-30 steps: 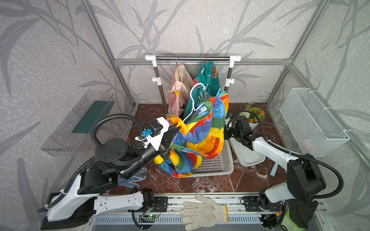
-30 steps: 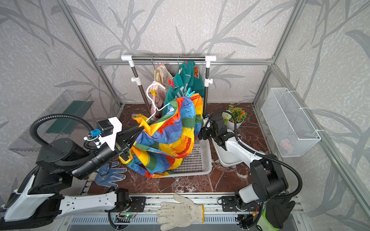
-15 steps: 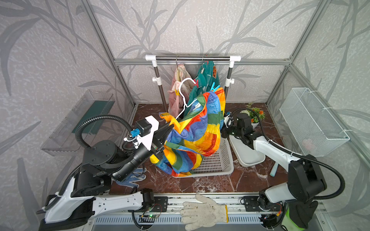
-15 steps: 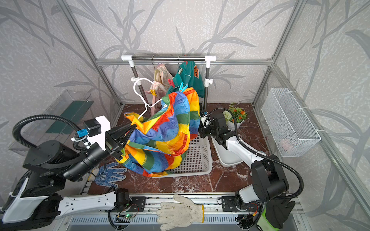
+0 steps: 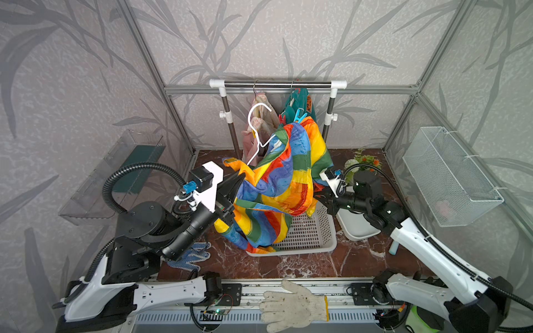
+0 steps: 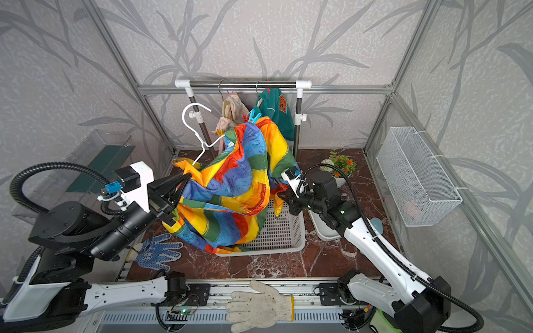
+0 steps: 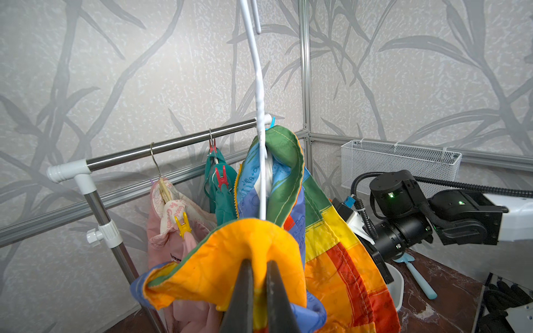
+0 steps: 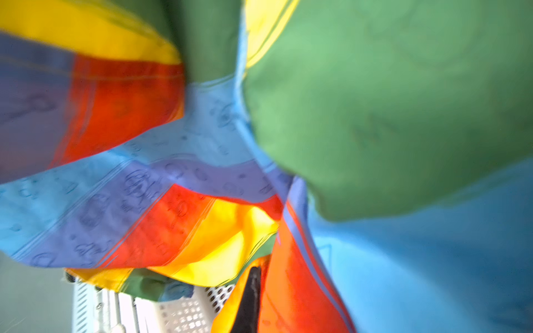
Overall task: Remove the clothespins securing jackets to the hanger
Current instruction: Adjust the jacket in the basket.
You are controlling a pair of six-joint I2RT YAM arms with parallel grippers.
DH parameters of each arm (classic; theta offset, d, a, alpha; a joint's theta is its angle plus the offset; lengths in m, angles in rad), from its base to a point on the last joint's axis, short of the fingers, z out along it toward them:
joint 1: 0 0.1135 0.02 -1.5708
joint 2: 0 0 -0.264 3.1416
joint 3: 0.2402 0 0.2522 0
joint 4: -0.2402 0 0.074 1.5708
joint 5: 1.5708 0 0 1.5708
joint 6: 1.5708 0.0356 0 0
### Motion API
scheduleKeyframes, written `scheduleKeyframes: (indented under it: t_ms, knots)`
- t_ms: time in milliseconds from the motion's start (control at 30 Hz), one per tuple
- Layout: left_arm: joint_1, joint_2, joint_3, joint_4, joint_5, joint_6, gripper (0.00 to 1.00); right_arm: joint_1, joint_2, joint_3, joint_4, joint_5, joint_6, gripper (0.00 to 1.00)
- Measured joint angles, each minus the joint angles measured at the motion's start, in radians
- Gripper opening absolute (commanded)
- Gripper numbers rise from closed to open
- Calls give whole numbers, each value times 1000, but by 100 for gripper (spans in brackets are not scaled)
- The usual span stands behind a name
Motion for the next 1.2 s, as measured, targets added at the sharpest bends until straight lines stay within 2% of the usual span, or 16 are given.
scheduleKeyframes:
  t_ms: [100, 267, 367, 400, 433, 500, 600, 667, 733, 900, 1200]
  knots:
    - [1, 18, 25, -8, 28, -6, 0, 28, -63, -80, -11, 55, 37, 0]
    - [2, 63, 87, -58, 144, -29, 0, 27, -140, -268, -29, 182, 91, 0]
    - [2, 84, 105, -89, 200, -46, 0, 27, -137, -322, -26, 227, 113, 8]
    - [2, 91, 105, -95, 212, -53, 0, 27, -133, -332, -24, 236, 119, 10]
    - [2, 98, 105, -106, 228, -60, 0, 27, -127, -338, -20, 243, 124, 19]
    - [2, 106, 105, -114, 251, -80, 0, 27, -116, -344, -18, 254, 135, 24]
    - [2, 96, 105, -116, 276, -111, 0, 27, -123, -344, -19, 273, 146, 47]
    - [2, 73, 99, -113, 278, -127, 0, 27, -149, -344, -26, 290, 152, 62]
    - [2, 45, 72, -102, 272, -140, 0, 27, -183, -344, -38, 307, 153, 69]
    - [2, -9, -14, -75, 215, -170, 0, 27, -239, -324, -99, 340, 153, 73]
    - [10, 48, -101, -68, 119, -203, 0, 27, -345, -270, -211, 447, 151, 84]
